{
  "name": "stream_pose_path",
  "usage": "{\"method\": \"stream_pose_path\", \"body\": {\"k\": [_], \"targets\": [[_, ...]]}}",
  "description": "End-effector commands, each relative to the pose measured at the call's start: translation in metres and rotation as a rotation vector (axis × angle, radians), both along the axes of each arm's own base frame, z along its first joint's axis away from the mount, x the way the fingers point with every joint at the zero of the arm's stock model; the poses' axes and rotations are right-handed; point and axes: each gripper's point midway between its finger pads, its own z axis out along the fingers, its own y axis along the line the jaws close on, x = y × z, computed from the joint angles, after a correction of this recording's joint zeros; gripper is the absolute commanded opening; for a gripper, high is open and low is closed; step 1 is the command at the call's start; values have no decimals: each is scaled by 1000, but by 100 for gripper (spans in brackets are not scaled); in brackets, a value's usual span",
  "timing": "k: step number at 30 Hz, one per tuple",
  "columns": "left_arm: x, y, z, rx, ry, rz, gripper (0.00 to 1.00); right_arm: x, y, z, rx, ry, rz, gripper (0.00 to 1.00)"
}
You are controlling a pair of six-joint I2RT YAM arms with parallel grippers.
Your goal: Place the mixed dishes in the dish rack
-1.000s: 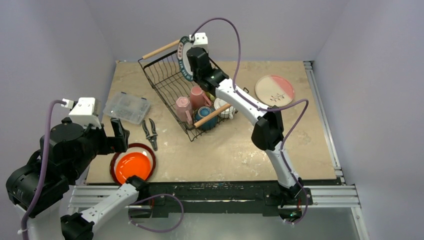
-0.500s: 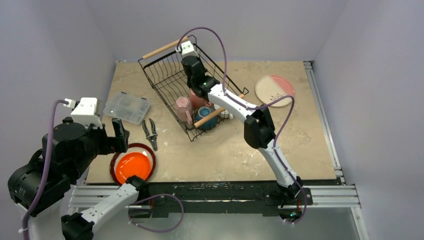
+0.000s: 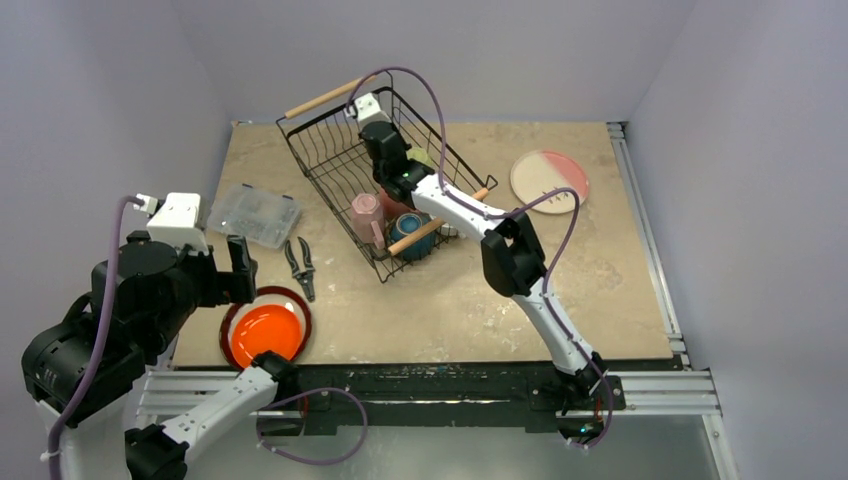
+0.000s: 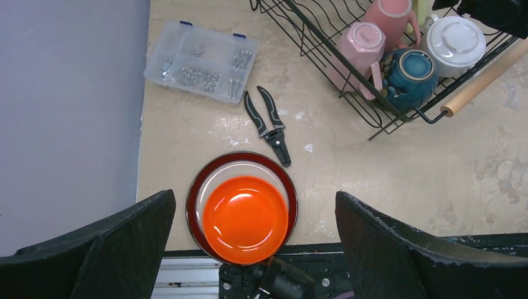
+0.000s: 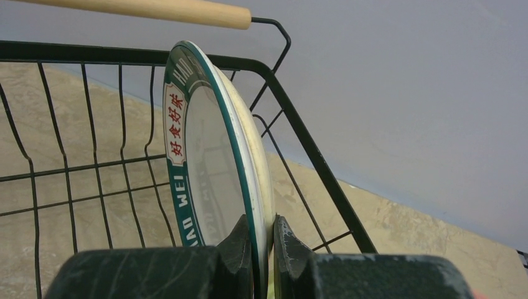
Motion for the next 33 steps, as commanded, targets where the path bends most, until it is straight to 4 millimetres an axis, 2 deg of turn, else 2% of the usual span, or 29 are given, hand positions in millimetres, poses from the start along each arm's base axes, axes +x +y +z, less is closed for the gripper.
{"method": "stream_pose_path", "body": {"k": [1, 9, 13, 18, 26, 30, 33], "targets": [[9, 1, 3, 37, -6, 11, 99, 3, 4, 33, 91, -91, 4, 0], [10, 3, 2, 51, -6, 14, 99, 4, 6, 8, 82, -49, 1, 0], [11, 2, 3, 51, -6, 13, 100, 6, 4, 1, 89, -33, -10, 18], [10, 1, 3, 31, -9, 18, 99, 4, 0, 5, 116, -11, -15, 37], [8, 0, 4, -11, -22, 29, 99, -1, -4, 34, 179, 7, -10, 61], [8, -2, 6, -39, -38, 32, 99, -3, -11, 62, 248, 17, 0, 76], [9, -5, 8, -57, -52, 27, 99, -14, -10, 86, 311, 32, 37, 86]]}}
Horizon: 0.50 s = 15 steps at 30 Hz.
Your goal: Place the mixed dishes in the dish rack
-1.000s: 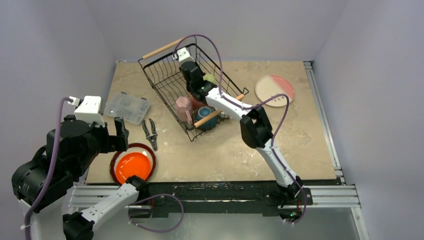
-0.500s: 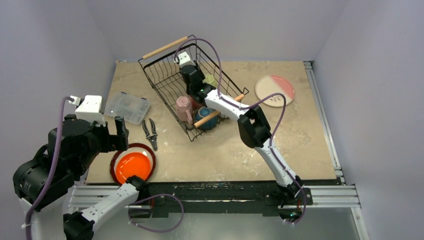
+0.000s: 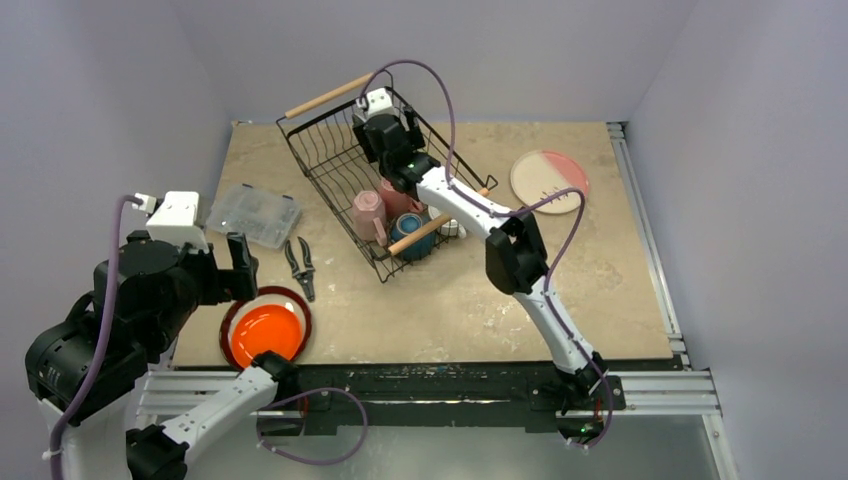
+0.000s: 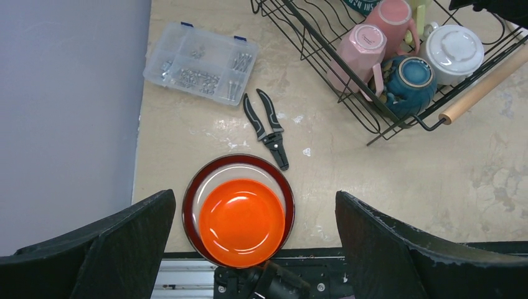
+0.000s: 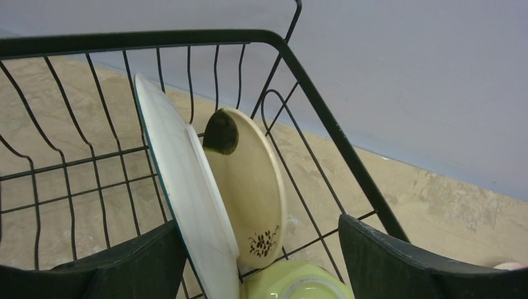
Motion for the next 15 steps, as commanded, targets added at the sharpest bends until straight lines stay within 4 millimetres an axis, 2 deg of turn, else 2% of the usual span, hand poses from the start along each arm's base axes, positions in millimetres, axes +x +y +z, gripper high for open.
{"method": "stream_pose_path", "body": {"k": [1, 2, 4, 6, 8, 12, 15], "targets": [[7, -6, 8, -56, -54, 9, 99, -19, -11, 121, 240, -82, 33, 90], [8, -7, 9, -63, -60, 9, 99, -25, -13, 134, 265, -80, 52, 92], [11, -11, 8, -77, -69, 2, 99, -32, -20, 140, 276, -60, 55, 97], [15, -15, 9, -93, -83, -9, 99, -38, -35, 151, 305, -36, 58, 98], [19, -19, 10, -103, -93, -18, 99, -40, -57, 158, 345, 0, 42, 98], [28, -27, 12, -117, -114, -36, 100, -40, -116, 165, 463, 72, -2, 98], [36, -36, 14, -130, -123, -64, 100, -41, -147, 160, 486, 107, -17, 98]]}}
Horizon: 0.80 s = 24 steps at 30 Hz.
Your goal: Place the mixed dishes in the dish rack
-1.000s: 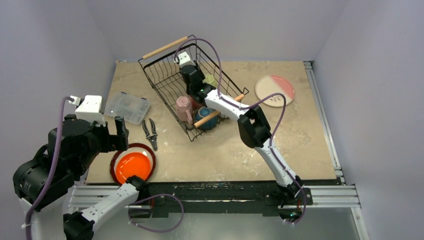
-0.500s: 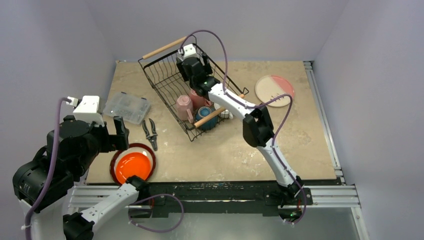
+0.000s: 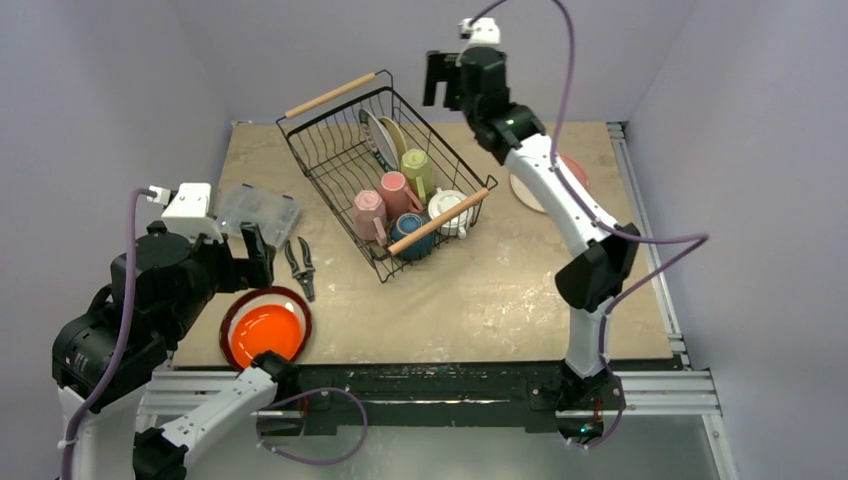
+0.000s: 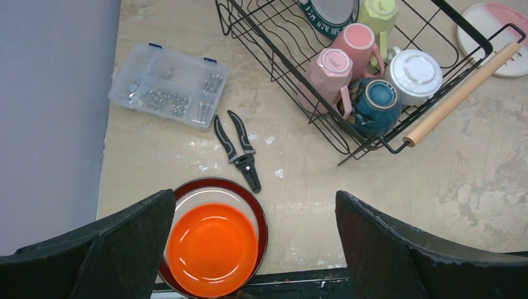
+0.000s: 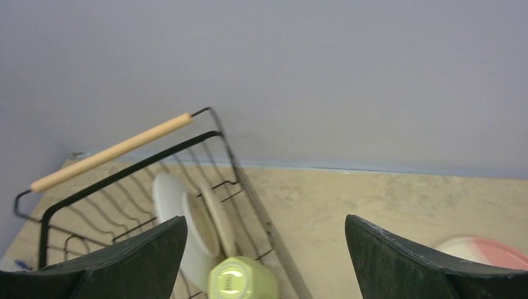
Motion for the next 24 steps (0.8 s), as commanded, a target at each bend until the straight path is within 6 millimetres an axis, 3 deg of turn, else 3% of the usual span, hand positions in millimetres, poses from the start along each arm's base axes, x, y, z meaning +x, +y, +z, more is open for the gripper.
{"method": "stream_pose_path", "body": {"k": [1, 4, 10, 17, 24], "targets": [[18, -19, 17, -61, -75, -42, 100, -2, -47, -20, 74, 122, -24, 98], [26, -26, 18, -61, -68, -57, 100, -6, -52, -26, 29, 138, -20, 96], [29, -28, 17, -48, -46, -62, 100, 5, -42, -34, -5, 136, 22, 82], [25, -26, 15, -41, -10, -56, 100, 41, 7, -64, 21, 143, 132, 70], [21, -24, 13, -39, 11, -49, 100, 56, 60, -98, 2, 124, 206, 73]]}}
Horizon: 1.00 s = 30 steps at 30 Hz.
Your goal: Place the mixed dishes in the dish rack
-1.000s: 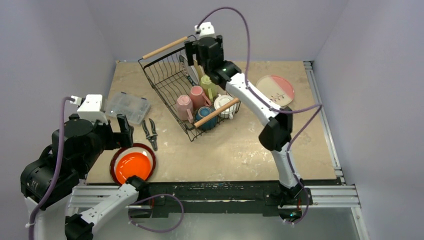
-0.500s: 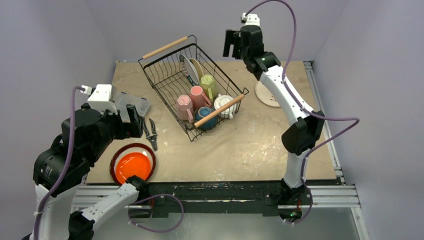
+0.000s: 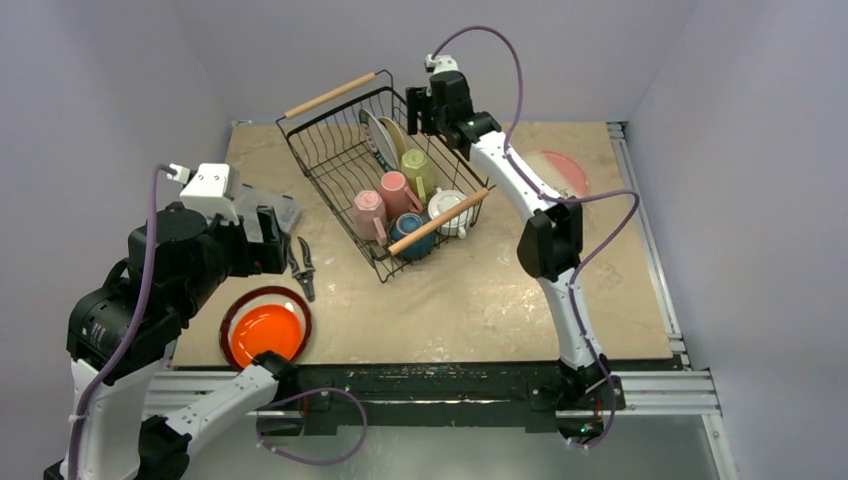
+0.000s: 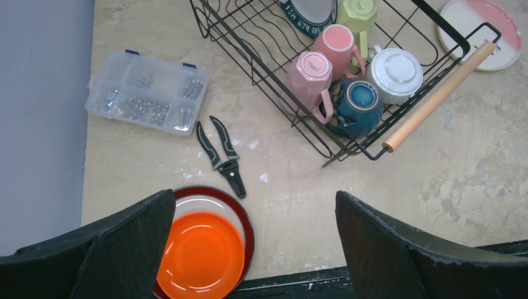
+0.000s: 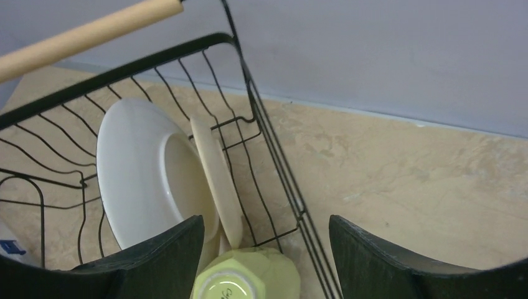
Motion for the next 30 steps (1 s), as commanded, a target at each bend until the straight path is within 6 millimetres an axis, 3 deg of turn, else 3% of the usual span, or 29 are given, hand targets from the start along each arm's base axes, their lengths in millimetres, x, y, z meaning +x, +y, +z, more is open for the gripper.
{"method": "stream_pose_path", "body": {"k": [1, 10, 19, 30], "targets": [[-3, 2, 5, -14, -2, 9, 100, 1, 40, 26, 39, -103, 80, 73], [-10, 9, 1, -5, 6, 28, 100, 14, 73, -3, 26, -149, 102, 63], [-12, 16, 0, 24, 6, 41, 100, 27, 70, -34, -33, -152, 45, 54], [-7, 13, 1, 44, 4, 29, 100, 29, 73, -30, -33, -175, 57, 48]]}}
